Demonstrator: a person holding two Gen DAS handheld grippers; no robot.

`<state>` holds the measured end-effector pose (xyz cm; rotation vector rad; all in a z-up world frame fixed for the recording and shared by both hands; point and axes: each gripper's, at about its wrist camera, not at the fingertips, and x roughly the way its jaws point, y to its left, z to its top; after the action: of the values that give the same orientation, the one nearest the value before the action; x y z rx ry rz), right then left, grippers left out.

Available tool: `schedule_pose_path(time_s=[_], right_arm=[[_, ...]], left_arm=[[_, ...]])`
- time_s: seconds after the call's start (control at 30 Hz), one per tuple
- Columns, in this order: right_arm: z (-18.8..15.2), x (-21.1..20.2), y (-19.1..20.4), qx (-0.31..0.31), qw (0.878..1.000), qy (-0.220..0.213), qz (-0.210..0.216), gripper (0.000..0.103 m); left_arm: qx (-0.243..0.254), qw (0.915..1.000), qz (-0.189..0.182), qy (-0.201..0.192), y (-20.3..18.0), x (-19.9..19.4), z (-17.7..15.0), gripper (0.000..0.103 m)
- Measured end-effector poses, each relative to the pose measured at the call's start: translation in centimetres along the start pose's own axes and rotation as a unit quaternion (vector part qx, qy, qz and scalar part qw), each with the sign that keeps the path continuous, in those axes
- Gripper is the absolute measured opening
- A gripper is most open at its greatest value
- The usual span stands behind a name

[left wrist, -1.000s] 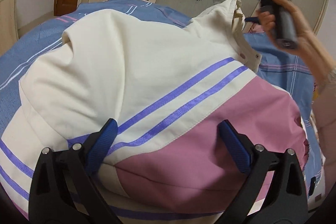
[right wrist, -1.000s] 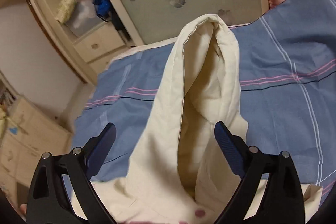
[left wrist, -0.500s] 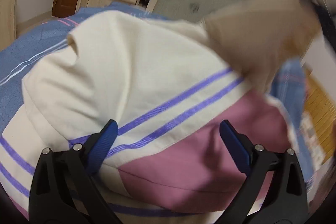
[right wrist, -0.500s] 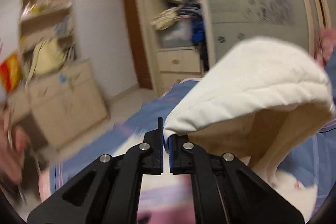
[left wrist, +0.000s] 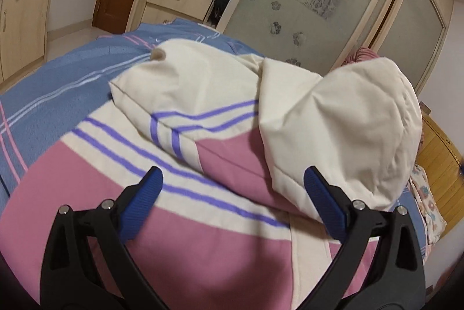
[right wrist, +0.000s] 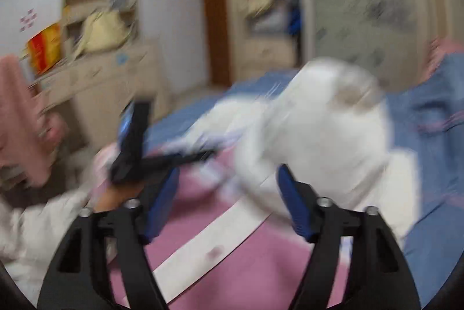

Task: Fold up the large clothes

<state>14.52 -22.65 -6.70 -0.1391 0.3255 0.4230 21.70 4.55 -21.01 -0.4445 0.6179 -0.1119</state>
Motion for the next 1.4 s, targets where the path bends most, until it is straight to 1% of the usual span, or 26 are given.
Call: schedule_pose_path(time_s=[0.03,0.07,0.1,0.13,0.23,0.27,0.37,0.4,0.43,0.47,0.57,0.63,0.7,0.77,0.8,0.87,0.9,0.93,0.97,1.0,1.03,1.07,1.13,1.2,1.27,1.4], right_arm=[[0.9,0.1,-1.2,-0.002,0.997,-0.025,-0.076,0.102],[1.4,0.8,-2.3,-0.002,0.993,-0.028,-0.118,0.102],[1.6,1.8,-2.9,-0.001,0.991,-0.015,-0.130,0.102],[1.7,3.2,-3.5,-0.001,0.992,0.013,-0.123,0.102],[1.0,7.2,-3.5,0.010,0.995,0.084,-0.056,0.102],[0.0,7.3,-3.7,0.009,0.994,0.100,-0.044,0.102],[-2.0,12.1,-1.0,-0.012,0.988,0.147,-0.055,0.099],[-2.3,12.9,-0.5,-0.008,0.986,0.163,-0.045,0.086],[-2.5,13.8,-0.4,0.006,0.982,0.184,-0.037,0.035],[-2.2,14.3,-0.6,0.037,0.980,0.196,-0.019,0.014],[-0.1,12.3,-1.7,0.132,0.978,0.155,0.056,0.009],[2.4,8.9,-2.9,0.193,0.973,0.079,0.099,0.009],[4.2,5.6,-3.2,0.208,0.972,0.017,0.107,0.009],[4.7,2.7,-2.9,0.194,0.974,-0.017,0.118,0.009],[4.2,1.8,-3.2,0.212,0.966,-0.022,0.144,0.009],[1.5,1.4,-5.1,0.305,0.929,-0.020,0.208,0.009],[-0.6,1.5,-6.5,0.364,0.904,-0.014,0.224,0.009],[-3.0,1.7,-7.3,0.401,0.893,-0.001,0.203,0.009],[-4.9,1.9,-7.1,0.390,0.908,0.020,0.155,0.010],[-6.1,2.0,-6.6,0.348,0.930,0.046,0.108,0.010],[-7.2,2.4,-5.7,0.315,0.943,0.070,0.084,0.011],[-8.3,3.0,-4.7,0.288,0.950,0.098,0.078,0.011],[-10.1,3.5,-3.2,0.266,0.951,0.137,0.078,0.012],[-10.6,3.4,-3.5,0.284,0.946,0.136,0.070,0.011],[-10.5,3.0,-4.0,0.311,0.938,0.127,0.084,0.011],[-10.1,2.1,-3.3,0.279,0.948,0.123,0.094,0.014]], left_arm=[[-0.006,1.0000,-0.003,0.006,-0.1,-0.2,-0.3,0.099],[-0.010,0.9999,-0.006,0.008,-0.1,-0.6,-0.6,0.099],[-0.012,0.9998,-0.009,0.010,-0.2,-0.9,-0.9,0.099],[-0.011,0.9998,-0.009,0.013,-0.2,-1.4,-1.4,0.099],[-0.008,0.9997,0.010,0.022,0.2,-2.3,-2.4,0.099],[-0.016,0.9994,0.013,0.027,0.5,-2.6,-2.8,0.099],[-0.045,0.9980,0.008,0.042,1.6,-3.3,-3.6,0.099],[-0.049,0.9977,0.009,0.045,1.9,-3.5,-3.9,0.099],[-0.049,0.9977,0.011,0.046,2.1,-3.8,-4.0,0.099],[-0.047,0.9978,0.014,0.046,2.3,-4.2,-4.2,0.099],[-0.047,0.9978,0.020,0.043,2.9,-5.1,-4.5,0.099],[-0.057,0.9973,0.018,0.042,3.3,-5.7,-4.5,0.099],[-0.063,0.9972,0.017,0.037,3.6,-6.2,-4.2,0.099],[-0.069,0.9969,0.024,0.028,3.6,-6.7,-3.6,0.099],[-0.075,0.9965,0.028,0.024,3.9,-7.1,-3.3,0.099],[-0.088,0.9955,0.030,0.016,4.4,-7.8,-2.7,0.099],[-0.093,0.9951,0.030,0.012,4.5,-8.1,-2.5,0.099],[-0.097,0.9948,0.031,0.009,4.2,-8.3,-2.3,0.099],[-0.099,0.9945,0.032,0.006,4.1,-8.4,-2.1,0.099],[-0.100,0.9945,0.032,0.005,4.0,-8.6,-1.9,0.099],[-0.098,0.9947,0.031,0.005,3.9,-8.6,-1.7,0.099],[-0.095,0.9950,0.030,0.007,3.8,-8.6,-1.6,0.099],[-0.086,0.9958,0.030,0.009,3.2,-8.6,-1.7,0.099],[-0.083,0.9962,0.024,0.011,2.6,-8.5,-1.8,0.099],[-0.081,0.9965,0.017,0.017,2.1,-8.4,-2.1,0.099],[-0.064,0.9976,0.014,0.022,0.9,-8.3,-2.6,0.099]])
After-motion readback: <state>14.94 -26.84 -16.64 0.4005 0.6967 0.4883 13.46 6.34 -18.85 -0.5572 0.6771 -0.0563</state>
